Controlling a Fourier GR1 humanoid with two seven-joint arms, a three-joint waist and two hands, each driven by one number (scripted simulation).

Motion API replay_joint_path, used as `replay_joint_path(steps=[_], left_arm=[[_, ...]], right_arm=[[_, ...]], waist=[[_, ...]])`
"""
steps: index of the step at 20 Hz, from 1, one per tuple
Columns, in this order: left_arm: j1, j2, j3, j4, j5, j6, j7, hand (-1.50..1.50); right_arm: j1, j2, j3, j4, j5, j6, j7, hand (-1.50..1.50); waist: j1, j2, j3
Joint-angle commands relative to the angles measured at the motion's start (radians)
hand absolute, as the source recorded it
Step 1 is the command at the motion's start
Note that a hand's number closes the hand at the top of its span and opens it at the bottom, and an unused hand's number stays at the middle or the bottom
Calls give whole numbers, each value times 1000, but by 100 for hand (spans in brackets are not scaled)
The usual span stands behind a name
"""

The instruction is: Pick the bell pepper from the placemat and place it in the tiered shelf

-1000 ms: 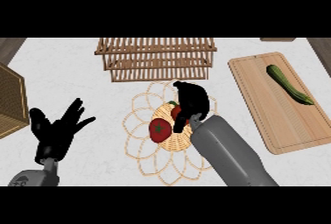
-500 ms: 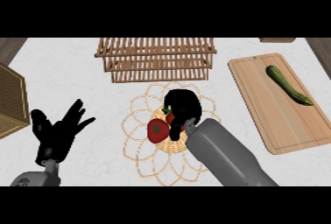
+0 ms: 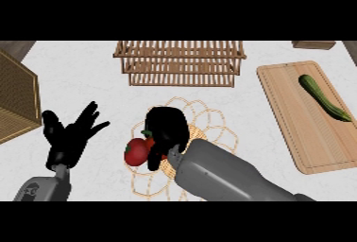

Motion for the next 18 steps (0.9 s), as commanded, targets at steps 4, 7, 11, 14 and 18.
replay_joint_path(steps=[4,7,11,14,18], left_arm=[[-1,-12,-3,73,-20,16,25,0],[-6,-6,3,44,-8,15,52,0],[25,-9,15,50,-26,32,4,0],[51,-11,27,65,-24,36,0,0],[78,6,26,16,-10,9,17,0]], right_arm=[[-261,4,87,-161,-7,-207,227,150],[-399,4,36,-188,62,-218,327,150],[-524,4,-48,-184,130,-200,439,150],[-604,4,-123,-240,140,-119,512,150],[-696,4,-216,-168,155,-67,533,150]], waist=[[-6,-5,-6],[-30,-13,-6],[-50,-14,-7],[-72,-20,-6],[-65,-16,-5]])
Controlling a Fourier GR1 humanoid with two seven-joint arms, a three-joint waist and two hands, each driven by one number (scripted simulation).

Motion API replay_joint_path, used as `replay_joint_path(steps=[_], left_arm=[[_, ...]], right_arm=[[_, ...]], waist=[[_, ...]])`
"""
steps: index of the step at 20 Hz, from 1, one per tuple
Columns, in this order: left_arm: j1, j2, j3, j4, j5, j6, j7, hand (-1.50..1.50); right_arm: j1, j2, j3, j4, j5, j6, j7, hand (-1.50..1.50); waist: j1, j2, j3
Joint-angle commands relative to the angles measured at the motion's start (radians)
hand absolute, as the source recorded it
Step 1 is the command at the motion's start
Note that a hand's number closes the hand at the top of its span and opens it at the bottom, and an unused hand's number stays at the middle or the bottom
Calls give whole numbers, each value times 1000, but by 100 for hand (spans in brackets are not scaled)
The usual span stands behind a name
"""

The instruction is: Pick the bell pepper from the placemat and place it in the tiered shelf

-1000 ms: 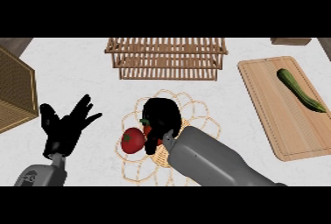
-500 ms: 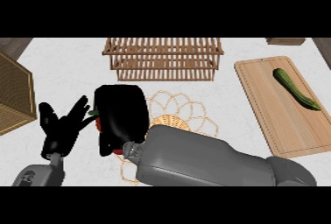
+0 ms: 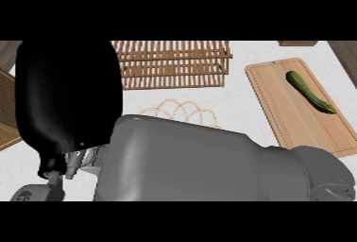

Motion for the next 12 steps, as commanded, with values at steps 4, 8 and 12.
replay_joint_path(steps=[4,8,12], left_arm=[[17,15,17,-1,16,-7,56,0],[51,-23,-4,34,-13,-2,-20,0],[-7,-25,3,84,-26,8,-4,0]], right_arm=[[-117,-17,-181,43,33,87,191,150],[-212,-42,-292,115,45,105,174,150],[-220,-68,-341,184,59,114,89,150]], waist=[[-16,10,-4],[-13,12,-6],[-19,19,-6]])
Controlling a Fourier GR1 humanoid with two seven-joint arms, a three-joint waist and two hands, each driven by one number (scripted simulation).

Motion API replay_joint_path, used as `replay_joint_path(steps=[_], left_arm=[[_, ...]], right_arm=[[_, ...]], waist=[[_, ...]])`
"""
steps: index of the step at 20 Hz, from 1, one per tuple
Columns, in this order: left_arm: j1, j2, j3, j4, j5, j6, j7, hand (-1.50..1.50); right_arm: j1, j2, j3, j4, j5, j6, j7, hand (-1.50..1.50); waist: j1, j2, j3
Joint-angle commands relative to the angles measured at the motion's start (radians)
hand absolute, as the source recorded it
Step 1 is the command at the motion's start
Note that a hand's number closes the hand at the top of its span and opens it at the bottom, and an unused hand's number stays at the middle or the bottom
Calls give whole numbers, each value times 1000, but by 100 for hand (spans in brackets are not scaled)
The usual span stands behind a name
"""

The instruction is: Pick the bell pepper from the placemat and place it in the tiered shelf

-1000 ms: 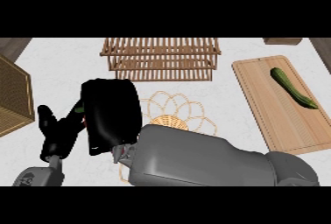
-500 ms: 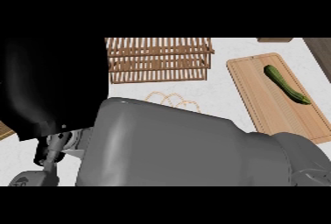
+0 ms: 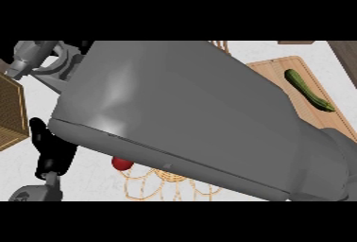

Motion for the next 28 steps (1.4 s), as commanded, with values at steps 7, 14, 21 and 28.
replay_joint_path(steps=[7,14,21,28], left_arm=[[48,-1,3,41,6,-55,-32,0],[-2,-25,-16,26,-25,-8,28,0],[0,-44,-26,31,-45,-9,8,0],[44,-61,-41,12,-57,-17,-11,0]], right_arm=[[-69,-71,-159,224,-38,96,-96,150],[-76,-107,-193,354,-62,189,-254,150],[-57,-83,-221,532,-1,87,-403,150],[-95,-77,-258,688,42,-7,-501,150]], waist=[[18,13,-7],[14,14,-6],[23,19,-6],[45,25,-7]])
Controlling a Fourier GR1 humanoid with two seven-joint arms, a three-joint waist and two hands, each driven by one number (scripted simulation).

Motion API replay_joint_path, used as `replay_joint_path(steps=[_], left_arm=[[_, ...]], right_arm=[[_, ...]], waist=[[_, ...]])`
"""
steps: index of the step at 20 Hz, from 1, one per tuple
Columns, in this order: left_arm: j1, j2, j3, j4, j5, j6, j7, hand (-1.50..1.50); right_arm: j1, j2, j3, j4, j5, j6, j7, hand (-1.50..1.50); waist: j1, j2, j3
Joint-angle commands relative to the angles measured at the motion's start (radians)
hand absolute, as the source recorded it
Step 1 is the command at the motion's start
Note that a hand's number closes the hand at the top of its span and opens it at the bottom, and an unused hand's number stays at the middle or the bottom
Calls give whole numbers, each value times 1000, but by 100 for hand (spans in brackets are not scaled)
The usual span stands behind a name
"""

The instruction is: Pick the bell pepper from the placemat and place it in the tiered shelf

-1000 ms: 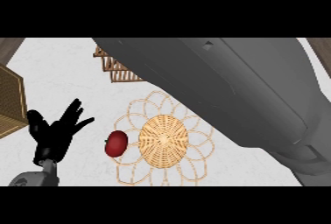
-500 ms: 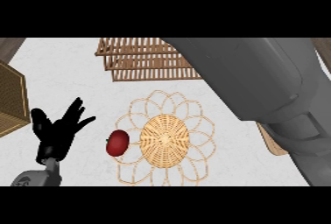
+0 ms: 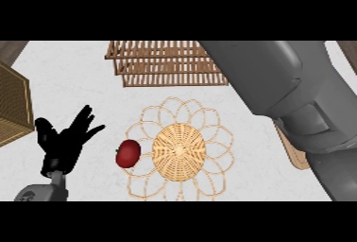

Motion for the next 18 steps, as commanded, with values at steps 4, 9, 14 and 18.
replay_joint_path(steps=[4,9,14,18], left_arm=[[-13,21,12,29,7,-19,71,0],[-1,8,-5,-20,-11,3,110,0],[18,-5,10,56,-15,-19,19,0],[8,-3,14,52,-13,-21,35,0]], right_arm=[[-19,-5,-50,134,19,-67,-132,150],[-20,-8,-79,164,13,-61,-209,150],[-51,-25,-78,213,29,8,-228,150],[-43,15,-156,195,-7,-188,-156,150]], waist=[[15,11,-6],[5,4,-5],[-2,4,-6],[6,6,-6]])
